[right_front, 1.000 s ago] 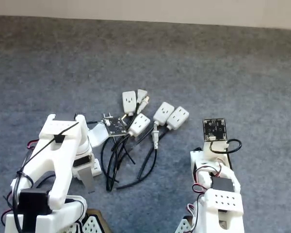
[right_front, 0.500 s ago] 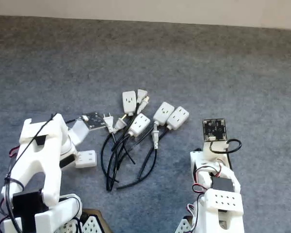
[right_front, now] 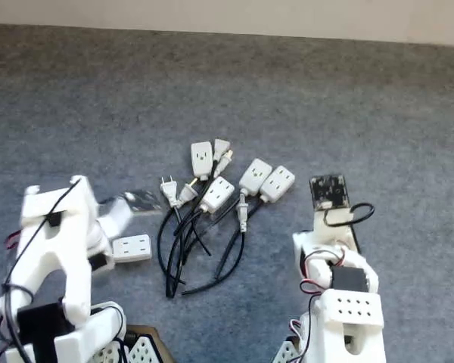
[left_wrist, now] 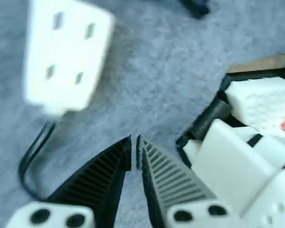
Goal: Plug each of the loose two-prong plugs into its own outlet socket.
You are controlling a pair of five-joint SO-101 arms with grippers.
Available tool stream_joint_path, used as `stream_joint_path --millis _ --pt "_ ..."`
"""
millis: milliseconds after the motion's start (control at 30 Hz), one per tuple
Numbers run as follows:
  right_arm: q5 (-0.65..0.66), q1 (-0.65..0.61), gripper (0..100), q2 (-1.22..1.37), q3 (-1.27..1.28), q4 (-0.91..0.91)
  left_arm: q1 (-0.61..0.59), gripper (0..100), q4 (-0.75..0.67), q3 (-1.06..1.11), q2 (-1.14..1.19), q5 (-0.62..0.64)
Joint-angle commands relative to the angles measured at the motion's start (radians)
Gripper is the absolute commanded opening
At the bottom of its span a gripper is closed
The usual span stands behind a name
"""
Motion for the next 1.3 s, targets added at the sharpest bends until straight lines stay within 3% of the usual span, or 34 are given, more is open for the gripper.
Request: stream_joint_path --millis 0,167,233,333,533,733,867,1267 --pt "0.009 -0.036 5.5 -0.005 -0.197 0.059 -0.131 5 0.025 -0.105 -0.104 -0.020" --pt "-0.012 -0.185 5.5 0.160 -0.348 0.110 -0.157 5 0.032 -0.116 -0.298 -0.005" --pt "-0.061 -0.239 5.5 0.283 -0.414 0.110 -0.154 5 0.021 -0.101 -0.384 0.074" --pt "-0.114 -0.312 5.5 0.475 -0.510 0.108 -0.139 5 -0.078 -0.062 -0.506 0.267" --pt "-0.153 -0.437 5.5 0.785 -0.662 0.104 -0.137 5 -0.520 0.170 -0.627 0.761" --pt "-0.253 -0.455 5.5 1.006 -0.837 0.104 -0.097 5 -0.749 0.367 -0.607 1.020" --pt "-0.296 -0.458 5.5 1.086 -0.905 0.104 -0.070 5 -0.827 0.429 -0.604 1.023" --pt "-0.296 -0.550 5.5 1.070 -0.816 0.097 -0.074 5 -0.830 0.447 -0.604 1.023"
